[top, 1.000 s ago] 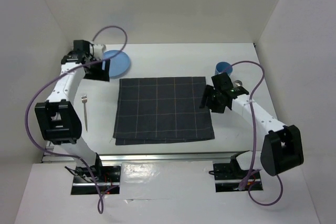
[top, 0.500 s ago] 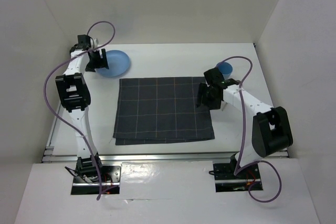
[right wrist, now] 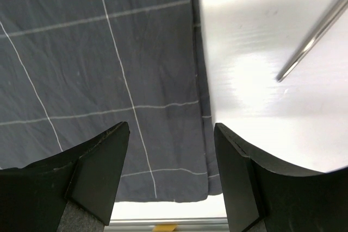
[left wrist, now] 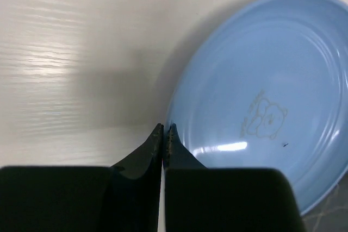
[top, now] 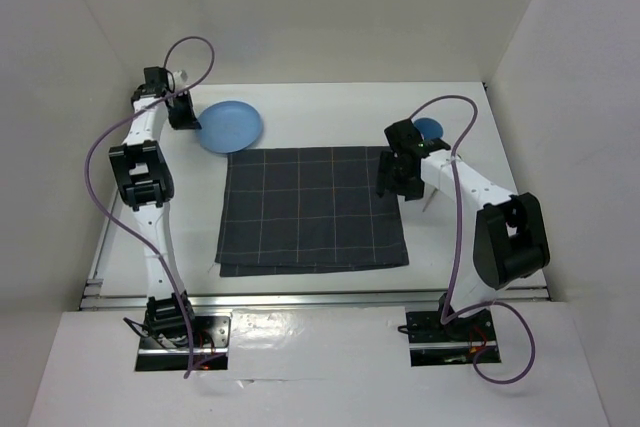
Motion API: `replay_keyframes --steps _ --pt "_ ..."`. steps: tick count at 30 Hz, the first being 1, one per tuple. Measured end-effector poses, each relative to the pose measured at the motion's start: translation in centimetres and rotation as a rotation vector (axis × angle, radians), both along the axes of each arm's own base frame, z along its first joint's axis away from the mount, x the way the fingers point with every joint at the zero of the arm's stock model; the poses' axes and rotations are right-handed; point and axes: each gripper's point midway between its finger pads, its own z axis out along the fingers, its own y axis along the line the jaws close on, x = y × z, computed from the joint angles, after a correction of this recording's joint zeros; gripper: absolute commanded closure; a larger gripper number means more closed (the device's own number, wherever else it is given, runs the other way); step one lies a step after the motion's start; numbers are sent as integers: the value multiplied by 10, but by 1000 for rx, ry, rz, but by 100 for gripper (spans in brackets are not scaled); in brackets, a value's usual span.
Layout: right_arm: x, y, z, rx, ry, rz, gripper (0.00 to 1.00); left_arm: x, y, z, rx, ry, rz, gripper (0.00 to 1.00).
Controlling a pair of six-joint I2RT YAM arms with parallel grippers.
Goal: Set the dinner table for one person
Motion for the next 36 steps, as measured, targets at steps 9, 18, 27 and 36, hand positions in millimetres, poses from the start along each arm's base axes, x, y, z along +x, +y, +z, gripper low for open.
replay_keyframes --steps 9,18,27,36 --pt "0 -6 4 -29 -2 -8 28 -12 -17 -5 -264 17 -23 100" --pt "-6 -9 25 -16 -54 -15 28 -35 14 -3 -368 59 104 100" --pt "-24 -16 29 -15 -63 -29 28 -60 -4 61 -540 35 14 100" --pt "-31 -18 37 11 -100 -70 28 -164 -248 163 -177 -148 -730 100"
